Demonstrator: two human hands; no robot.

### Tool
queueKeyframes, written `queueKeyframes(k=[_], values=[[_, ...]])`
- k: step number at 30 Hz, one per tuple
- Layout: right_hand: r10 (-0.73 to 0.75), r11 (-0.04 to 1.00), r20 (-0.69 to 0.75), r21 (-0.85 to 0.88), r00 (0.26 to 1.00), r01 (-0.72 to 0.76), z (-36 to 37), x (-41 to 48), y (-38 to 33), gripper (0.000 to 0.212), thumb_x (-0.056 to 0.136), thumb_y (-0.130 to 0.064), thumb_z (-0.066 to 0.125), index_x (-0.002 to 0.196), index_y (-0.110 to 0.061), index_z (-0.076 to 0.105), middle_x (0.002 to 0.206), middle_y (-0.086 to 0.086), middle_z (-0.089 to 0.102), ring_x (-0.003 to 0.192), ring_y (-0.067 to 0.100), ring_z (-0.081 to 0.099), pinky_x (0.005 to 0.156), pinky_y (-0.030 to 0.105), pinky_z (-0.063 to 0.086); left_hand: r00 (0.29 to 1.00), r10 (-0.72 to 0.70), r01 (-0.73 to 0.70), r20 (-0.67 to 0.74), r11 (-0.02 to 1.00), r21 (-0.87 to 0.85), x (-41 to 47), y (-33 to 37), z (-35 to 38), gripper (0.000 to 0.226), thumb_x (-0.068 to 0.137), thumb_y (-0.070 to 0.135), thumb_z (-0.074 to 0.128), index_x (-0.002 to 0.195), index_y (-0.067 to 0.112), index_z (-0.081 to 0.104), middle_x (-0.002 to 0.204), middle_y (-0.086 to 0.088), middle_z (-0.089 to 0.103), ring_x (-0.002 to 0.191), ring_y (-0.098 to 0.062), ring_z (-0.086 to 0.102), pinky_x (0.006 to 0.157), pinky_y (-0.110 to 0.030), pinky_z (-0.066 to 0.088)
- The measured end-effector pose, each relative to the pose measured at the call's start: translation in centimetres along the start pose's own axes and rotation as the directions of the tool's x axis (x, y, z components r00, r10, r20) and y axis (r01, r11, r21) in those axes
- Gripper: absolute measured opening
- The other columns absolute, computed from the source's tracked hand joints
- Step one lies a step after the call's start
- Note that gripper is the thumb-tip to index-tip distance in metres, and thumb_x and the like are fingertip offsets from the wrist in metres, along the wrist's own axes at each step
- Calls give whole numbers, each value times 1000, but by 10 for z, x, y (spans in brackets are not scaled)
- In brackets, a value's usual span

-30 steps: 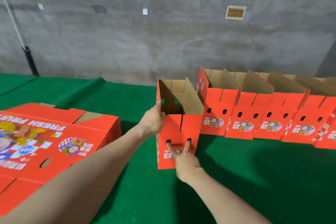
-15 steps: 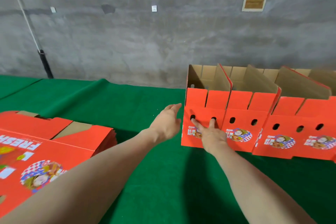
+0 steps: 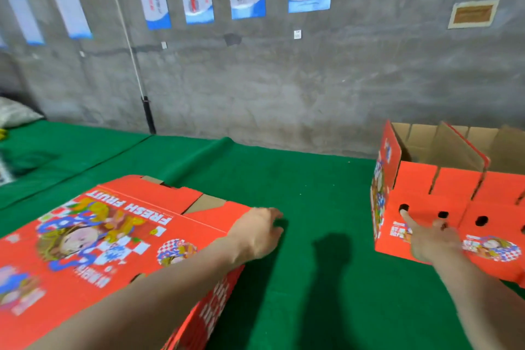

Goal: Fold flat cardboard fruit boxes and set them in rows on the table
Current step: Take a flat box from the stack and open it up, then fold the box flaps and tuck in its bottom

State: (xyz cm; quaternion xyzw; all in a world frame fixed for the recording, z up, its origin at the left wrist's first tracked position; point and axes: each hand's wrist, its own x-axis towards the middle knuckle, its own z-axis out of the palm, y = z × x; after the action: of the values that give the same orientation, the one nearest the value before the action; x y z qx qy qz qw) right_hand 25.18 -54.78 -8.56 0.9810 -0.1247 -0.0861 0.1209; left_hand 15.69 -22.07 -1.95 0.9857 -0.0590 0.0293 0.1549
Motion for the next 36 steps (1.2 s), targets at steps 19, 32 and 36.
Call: queueKeyframes(k=[19,32,36], values=[[-316,199,125,978,940,-63,-18,-252,-241,40,93,-34,56,112,1,59,111,20,66,100,31,65,83,40,55,959,-280,282,-36,946,161,-177,-135,20,61,96,52,33,150,31,14,159,12,-3,147,-22,-6,115,-46,1],[5,-480,-19,877,1000,19,-71,-286,-64,21,89,0,60,106,-11,65,100,12,69,88,27,63,77,38,48,907,-208,85,-367,942,-325,-199,-77,-60,57,68,33,54,115,2,64,134,-22,46,123,-34,46,101,-33,33],[101,-482,-120,863,988,155,-67,-313,17,20,86,-1,62,102,-10,69,93,7,73,83,23,67,76,35,49,890,-241,71,-388,912,-403,-189,-53,-76,43,79,17,74,116,-2,62,125,-30,48,119,-43,46,100,-43,37]])
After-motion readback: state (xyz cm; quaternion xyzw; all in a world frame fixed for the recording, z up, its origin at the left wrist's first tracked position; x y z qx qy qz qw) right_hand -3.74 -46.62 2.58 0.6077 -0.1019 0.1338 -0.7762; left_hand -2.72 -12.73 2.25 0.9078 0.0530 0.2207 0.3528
